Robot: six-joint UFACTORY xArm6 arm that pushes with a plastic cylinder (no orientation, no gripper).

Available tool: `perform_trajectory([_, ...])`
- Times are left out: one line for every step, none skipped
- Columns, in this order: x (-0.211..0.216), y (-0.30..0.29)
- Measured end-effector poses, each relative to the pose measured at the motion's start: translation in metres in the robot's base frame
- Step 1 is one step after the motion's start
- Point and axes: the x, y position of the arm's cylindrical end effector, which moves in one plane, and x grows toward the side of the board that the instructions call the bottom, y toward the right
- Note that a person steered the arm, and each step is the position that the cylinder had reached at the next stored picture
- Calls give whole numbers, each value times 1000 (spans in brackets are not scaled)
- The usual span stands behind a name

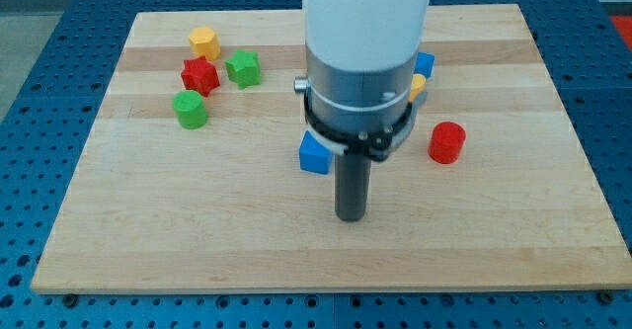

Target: Slide the cube right towards the green circle

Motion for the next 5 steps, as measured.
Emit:
perform_trajectory([-29,-1])
perform_trajectory([-45,-17])
perform_trajectory([-48,-36])
perform_trajectory([-24,-37])
perform_trajectory([-19,-41])
